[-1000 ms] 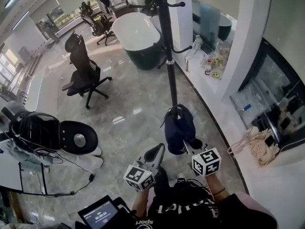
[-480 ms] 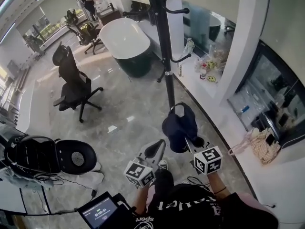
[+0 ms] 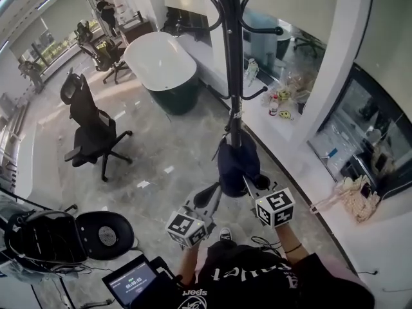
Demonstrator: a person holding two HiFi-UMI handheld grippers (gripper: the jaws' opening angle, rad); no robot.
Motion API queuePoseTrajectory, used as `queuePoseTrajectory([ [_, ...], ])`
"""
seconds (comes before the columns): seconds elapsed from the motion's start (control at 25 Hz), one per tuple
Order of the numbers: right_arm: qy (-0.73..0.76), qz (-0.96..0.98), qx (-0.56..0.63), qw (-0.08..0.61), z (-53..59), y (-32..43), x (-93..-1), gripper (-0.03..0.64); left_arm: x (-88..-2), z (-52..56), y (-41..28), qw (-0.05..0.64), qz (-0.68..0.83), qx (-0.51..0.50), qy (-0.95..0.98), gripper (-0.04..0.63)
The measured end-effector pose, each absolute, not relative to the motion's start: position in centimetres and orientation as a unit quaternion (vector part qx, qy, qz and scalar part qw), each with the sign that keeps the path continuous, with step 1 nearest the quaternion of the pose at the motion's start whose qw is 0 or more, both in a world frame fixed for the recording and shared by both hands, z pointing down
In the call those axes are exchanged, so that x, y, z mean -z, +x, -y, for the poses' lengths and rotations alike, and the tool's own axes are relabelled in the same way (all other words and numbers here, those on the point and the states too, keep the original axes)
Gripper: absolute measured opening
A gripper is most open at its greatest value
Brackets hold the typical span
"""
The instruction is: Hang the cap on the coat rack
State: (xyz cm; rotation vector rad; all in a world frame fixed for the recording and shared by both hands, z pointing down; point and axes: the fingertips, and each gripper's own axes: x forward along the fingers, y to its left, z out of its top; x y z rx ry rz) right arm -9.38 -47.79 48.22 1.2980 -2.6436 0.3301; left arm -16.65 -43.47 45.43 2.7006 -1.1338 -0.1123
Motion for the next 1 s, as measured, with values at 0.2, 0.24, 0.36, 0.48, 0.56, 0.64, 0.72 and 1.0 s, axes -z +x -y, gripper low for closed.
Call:
queuePoseTrajectory([
  [0.2,0.451,0.881,-0.099,0.103,51.7,-10.2,-48.5,0.034,-45.4,45.7,-17.7,0.108,0.371,0.04,0.921,0.006],
  [0.24,0.454,0.878,-0.099,0.11,52.3,-10.2,-48.9,0.034,-45.3,46.0,-17.9,0.107,0.369,0.041,0.922,0.006],
  [0.36,0.466,0.869,-0.104,0.131,54.0,-9.7,-50.6,0.034,-45.5,46.8,-18.1,0.108,0.363,0.039,0.925,0.006],
  [0.48,0.478,0.857,-0.112,0.154,55.6,-8.9,-52.4,0.034,-45.8,47.3,-18.3,0.114,0.358,0.036,0.926,0.006],
  [0.56,0.487,0.849,-0.117,0.171,56.7,-8.5,-53.5,0.034,-46.0,47.6,-18.4,0.117,0.356,0.036,0.926,0.006],
  [0.64,0.496,0.841,-0.124,0.178,57.6,-8.3,-54.5,0.034,-46.3,47.8,-18.3,0.121,0.354,0.037,0.927,0.005],
  [0.72,0.504,0.835,-0.13,0.179,58.4,-8.2,-55.2,0.034,-46.5,48.1,-17.8,0.125,0.349,0.038,0.928,0.006],
  [1.0,0.532,0.808,-0.172,0.186,58.9,-7.4,-57.3,0.111,-46.1,47.4,-15.0,0.131,0.313,0.046,0.939,0.006],
])
